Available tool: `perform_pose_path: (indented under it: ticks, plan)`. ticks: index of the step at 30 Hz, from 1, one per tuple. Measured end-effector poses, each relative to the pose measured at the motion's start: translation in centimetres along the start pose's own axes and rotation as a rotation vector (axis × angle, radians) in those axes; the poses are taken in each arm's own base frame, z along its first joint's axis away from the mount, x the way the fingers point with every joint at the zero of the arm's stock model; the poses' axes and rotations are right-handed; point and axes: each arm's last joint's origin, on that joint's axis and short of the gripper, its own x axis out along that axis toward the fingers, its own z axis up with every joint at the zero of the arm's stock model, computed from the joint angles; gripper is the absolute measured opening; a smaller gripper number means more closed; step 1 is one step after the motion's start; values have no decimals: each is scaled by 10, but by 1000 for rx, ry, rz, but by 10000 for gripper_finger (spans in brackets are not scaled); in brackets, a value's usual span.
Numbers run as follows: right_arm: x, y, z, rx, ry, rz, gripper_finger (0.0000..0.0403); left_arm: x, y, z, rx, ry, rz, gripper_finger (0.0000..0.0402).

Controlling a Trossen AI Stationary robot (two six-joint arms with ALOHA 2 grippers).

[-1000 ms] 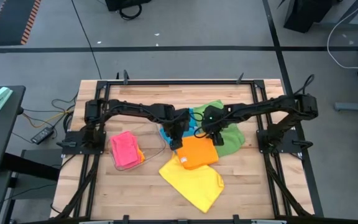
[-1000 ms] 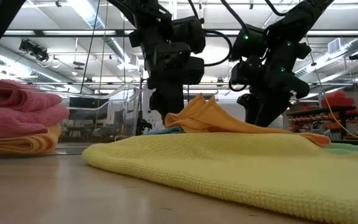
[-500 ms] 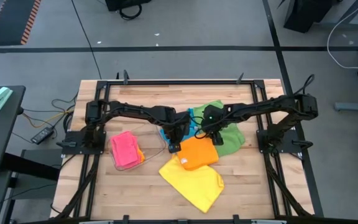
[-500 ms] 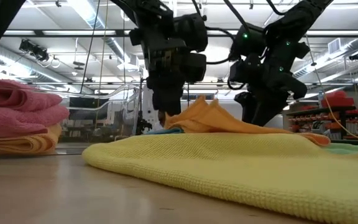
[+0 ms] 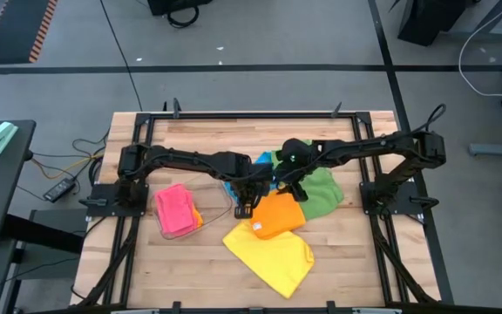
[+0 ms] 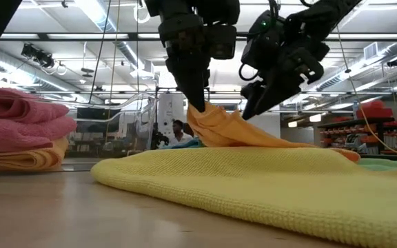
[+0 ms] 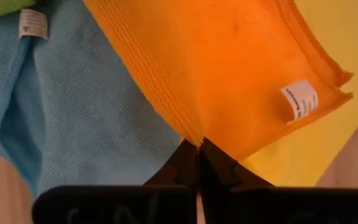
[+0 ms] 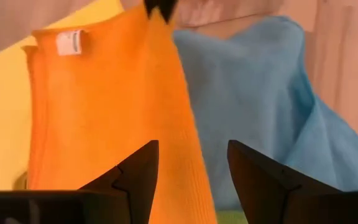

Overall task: Fold microfiber towels
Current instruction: Fold the right orange microfiber cloth and put it into the transparent bin

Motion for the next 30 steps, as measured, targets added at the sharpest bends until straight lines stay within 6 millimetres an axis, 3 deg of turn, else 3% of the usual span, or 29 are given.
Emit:
perform_pose_path:
  ticks: [6,15,21,30]
  plan:
    - [8,0,-20,-11,-55,26,200,0,-3,-1,2,10,13,17]
    - [7,-15,-39,130,-89,2,200,1,-9,0,17,10,23,17]
    - [34,-22,-61,265,-6,123,200,1,-11,-2,17,27,25,8]
    - [32,-23,-65,337,3,201,190,1,-15,-4,-3,48,22,18]
